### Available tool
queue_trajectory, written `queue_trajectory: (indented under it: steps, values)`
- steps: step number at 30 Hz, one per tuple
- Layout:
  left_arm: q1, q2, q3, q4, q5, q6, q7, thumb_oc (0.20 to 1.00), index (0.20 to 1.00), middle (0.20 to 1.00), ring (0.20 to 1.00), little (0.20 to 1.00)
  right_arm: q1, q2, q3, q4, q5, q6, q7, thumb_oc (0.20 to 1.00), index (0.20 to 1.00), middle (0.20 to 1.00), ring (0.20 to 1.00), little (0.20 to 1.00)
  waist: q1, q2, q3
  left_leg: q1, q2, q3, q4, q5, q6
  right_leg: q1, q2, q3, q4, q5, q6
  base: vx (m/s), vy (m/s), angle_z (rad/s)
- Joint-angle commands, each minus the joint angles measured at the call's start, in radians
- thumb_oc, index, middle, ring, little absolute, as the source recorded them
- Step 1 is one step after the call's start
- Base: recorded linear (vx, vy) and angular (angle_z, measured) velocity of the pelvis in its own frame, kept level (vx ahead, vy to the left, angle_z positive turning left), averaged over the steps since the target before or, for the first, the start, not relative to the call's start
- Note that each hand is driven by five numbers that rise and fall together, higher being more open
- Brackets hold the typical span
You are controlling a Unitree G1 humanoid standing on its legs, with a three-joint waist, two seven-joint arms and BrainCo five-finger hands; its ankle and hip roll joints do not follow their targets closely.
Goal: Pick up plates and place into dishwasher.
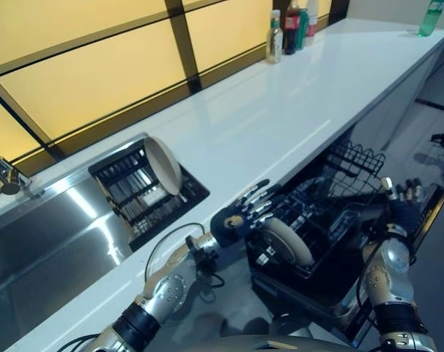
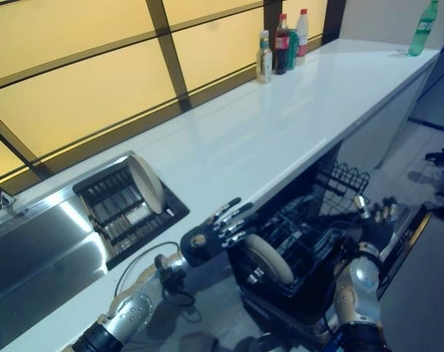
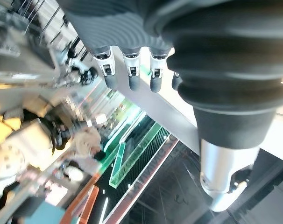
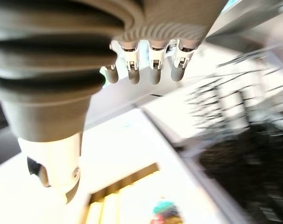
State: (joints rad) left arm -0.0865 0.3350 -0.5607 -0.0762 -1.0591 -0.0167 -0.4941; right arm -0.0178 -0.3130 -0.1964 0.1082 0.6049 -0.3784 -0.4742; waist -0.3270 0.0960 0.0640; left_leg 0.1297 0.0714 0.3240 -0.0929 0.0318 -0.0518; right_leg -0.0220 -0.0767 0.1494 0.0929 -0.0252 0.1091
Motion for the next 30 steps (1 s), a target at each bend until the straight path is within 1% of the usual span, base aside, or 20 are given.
queue_trajectory:
  steps: [1,3,5,8,11,13,14,16,19,20,22,23,24,25,26,27,28,29,30]
  values:
    - [-0.004,0.036,0.042,-0.096,0.128,-0.098,0.022,1.0,1.0,1.0,1.0,1.0,-0.002,0.028,-0.052,-0.129,-0.074,-0.112,-0.03,1.0,1.0,1.0,1.0,1.0,0.034,-0.038,-0.015,-0.018,-0.026,-0.097,0.15,-0.173,0.11,-0.105,0.006,0.009,0.017,0.095,0.034,-0.02,0.028,0.14]
    - [-0.011,0.055,0.051,-0.12,0.18,-0.134,0.018,1.0,1.0,1.0,1.0,1.0,0.024,0.041,-0.037,-0.194,-0.049,-0.141,-0.007,1.0,1.0,1.0,1.0,1.0,0.039,-0.038,-0.021,-0.025,-0.028,-0.111,0.137,-0.16,0.105,-0.1,0.008,0.007,0.008,0.091,0.033,-0.01,0.035,0.24]
    - [-0.022,0.062,0.063,-0.14,0.229,-0.161,0.015,1.0,1.0,1.0,1.0,1.0,0.046,0.049,-0.017,-0.238,0.024,-0.162,0.047,1.0,1.0,1.0,1.0,1.0,0.043,-0.039,-0.025,-0.026,-0.031,-0.12,0.126,-0.152,0.104,-0.096,0.008,0.005,0.0,0.09,0.032,-0.01,0.042,0.21]
    - [-0.079,0.065,0.073,-0.166,0.278,-0.197,0.055,1.0,1.0,1.0,1.0,1.0,0.079,0.062,0.031,-0.296,0.181,-0.185,0.157,1.0,1.0,1.0,1.0,1.0,0.044,-0.046,-0.033,-0.03,-0.032,-0.124,0.115,-0.14,0.104,-0.094,0.007,0.005,-0.004,0.088,0.033,-0.01,0.056,0.08]
    - [-0.161,0.049,0.081,-0.177,0.322,-0.223,0.101,1.0,1.0,1.0,1.0,1.0,0.082,0.063,0.054,-0.327,0.222,-0.2,0.197,1.0,1.0,1.0,1.0,1.0,0.043,-0.051,-0.037,-0.03,-0.032,-0.124,0.111,-0.134,0.105,-0.091,0.008,0.004,0.001,0.084,0.031,0.0,0.066,0.09]
    - [-0.216,0.036,0.085,-0.186,0.344,-0.217,0.138,1.0,1.0,1.0,1.0,1.0,0.071,0.058,0.059,-0.342,0.192,-0.201,0.179,1.0,1.0,1.0,1.0,1.0,0.042,-0.054,-0.041,-0.03,-0.034,-0.127,0.107,-0.129,0.104,-0.086,0.008,0.005,0.001,0.085,0.033,0.02,0.059,0.1]
    - [-0.26,0.03,0.088,-0.185,0.351,-0.208,0.171,1.0,1.0,1.0,1.0,1.0,0.059,0.054,0.064,-0.343,0.174,-0.206,0.161,1.0,1.0,1.0,1.0,1.0,0.042,-0.057,-0.045,-0.028,-0.036,-0.13,0.105,-0.127,0.104,-0.084,0.007,0.007,0.005,0.09,0.036,0.02,0.047,0.08]
    - [-0.311,0.026,0.096,-0.179,0.368,-0.214,0.213,1.0,1.0,1.0,1.0,1.0,0.046,0.052,0.064,-0.331,0.155,-0.212,0.136,1.0,1.0,1.0,1.0,1.0,0.041,-0.06,-0.049,-0.027,-0.038,-0.132,0.103,-0.125,0.103,-0.082,0.004,0.008,0.011,0.097,0.04,0.02,0.053,0.02]
    - [-0.364,0.026,0.135,-0.166,0.401,-0.215,0.293,1.0,1.0,1.0,1.0,1.0,0.031,0.048,0.047,-0.307,0.149,-0.207,0.1,1.0,1.0,1.0,1.0,1.0,0.041,-0.065,-0.056,-0.022,-0.044,-0.131,0.1,-0.124,0.106,-0.082,0.002,0.009,0.02,0.111,0.044,0.02,0.042,-0.01]
    - [-0.376,0.033,0.16,-0.147,0.435,-0.221,0.325,1.0,1.0,1.0,1.0,1.0,0.032,0.045,0.032,-0.303,0.129,-0.195,0.083,1.0,1.0,1.0,1.0,1.0,0.04,-0.068,-0.06,-0.021,-0.047,-0.131,0.1,-0.125,0.107,-0.083,0.001,0.011,0.021,0.116,0.046,0.03,0.028,-0.02]
    - [-0.38,0.074,0.208,-0.119,0.573,-0.243,0.374,1.0,1.0,1.0,1.0,1.0,0.039,0.024,0.0,-0.307,0.038,-0.168,0.021,1.0,1.0,1.0,1.0,1.0,0.042,-0.07,-0.065,-0.018,-0.051,-0.13,0.102,-0.126,0.108,-0.081,0.0,0.014,0.022,0.121,0.048,0.04,0.026,-0.03]
    - [-0.379,0.109,0.238,-0.107,0.622,-0.251,0.404,1.0,1.0,1.0,1.0,1.0,0.044,0.004,-0.025,-0.31,-0.059,-0.158,-0.035,1.0,1.0,1.0,1.0,1.0,0.045,-0.069,-0.064,-0.014,-0.054,-0.138,0.105,-0.134,0.111,-0.074,-0.001,0.012,0.025,0.115,0.049,0.0,0.0,0.0]
    - [-0.373,0.137,0.267,-0.096,0.644,-0.259,0.404,1.0,1.0,1.0,1.0,1.0,0.045,-0.017,-0.047,-0.307,-0.154,-0.144,-0.083,1.0,1.0,1.0,1.0,1.0,0.053,-0.071,-0.066,-0.02,-0.058,-0.144,0.106,-0.13,0.11,-0.077,-0.001,0.012,0.024,0.12,0.049,0.0,0.0,0.0]
    - [-0.355,0.176,0.313,-0.075,0.699,-0.28,0.406,1.0,1.0,1.0,1.0,1.0,0.043,-0.061,-0.071,-0.292,-0.33,-0.109,-0.163,1.0,1.0,1.0,1.0,1.0,0.065,-0.072,-0.067,-0.021,-0.062,-0.156,0.111,-0.134,0.111,-0.074,-0.002,0.011,0.027,0.116,0.048,0.03,0.005,0.0]
    - [-0.34,0.227,0.347,-0.057,0.762,-0.294,0.428,1.0,1.0,1.0,1.0,1.0,0.043,-0.115,-0.089,-0.282,-0.38,-0.068,-0.168,1.0,1.0,1.0,1.0,1.0,0.077,-0.073,-0.067,-0.02,-0.066,-0.169,0.113,-0.141,0.113,-0.066,-0.003,0.007,0.026,0.108,0.048,0.0,0.0,0.0]
    - [-0.332,0.262,0.367,-0.045,0.786,-0.304,0.438,1.0,1.0,1.0,1.0,1.0,0.041,-0.148,-0.102,-0.28,-0.341,-0.039,-0.13,1.0,1.0,1.0,1.0,1.0,0.084,-0.075,-0.068,-0.025,-0.069,-0.175,0.113,-0.134,0.112,-0.067,-0.004,0.008,0.021,0.114,0.047,0.0,0.0,0.0]
    - [-0.316,0.305,0.401,-0.023,0.843,-0.325,0.442,1.0,1.0,1.0,1.0,1.0,0.044,-0.182,-0.119,-0.27,-0.281,-0.01,-0.07,1.0,1.0,1.0,1.0,1.0,0.094,-0.077,-0.07,-0.028,-0.071,-0.183,0.113,-0.133,0.11,-0.065,-0.003,0.007,0.018,0.11,0.046,0.0,0.0,0.0]
    - [-0.3,0.346,0.429,0.002,0.905,-0.355,0.449,1.0,1.0,1.0,1.0,1.0,0.045,-0.207,-0.13,-0.258,-0.27,0.008,-0.042,1.0,1.0,1.0,1.0,1.0,0.101,-0.079,-0.071,-0.03,-0.071,-0.188,0.113,-0.132,0.108,-0.063,-0.004,0.005,0.015,0.107,0.045,0.0,0.0,0.0]
    - [-0.293,0.37,0.441,0.018,0.933,-0.371,0.452,1.0,1.0,1.0,1.0,1.0,0.046,-0.22,-0.135,-0.253,-0.276,0.019,-0.024,1.0,1.0,1.0,1.0,1.0,0.103,-0.08,-0.071,-0.032,-0.071,-0.189,0.113,-0.131,0.107,-0.061,-0.004,0.003,0.014,0.106,0.045,0.0,0.0,0.0]
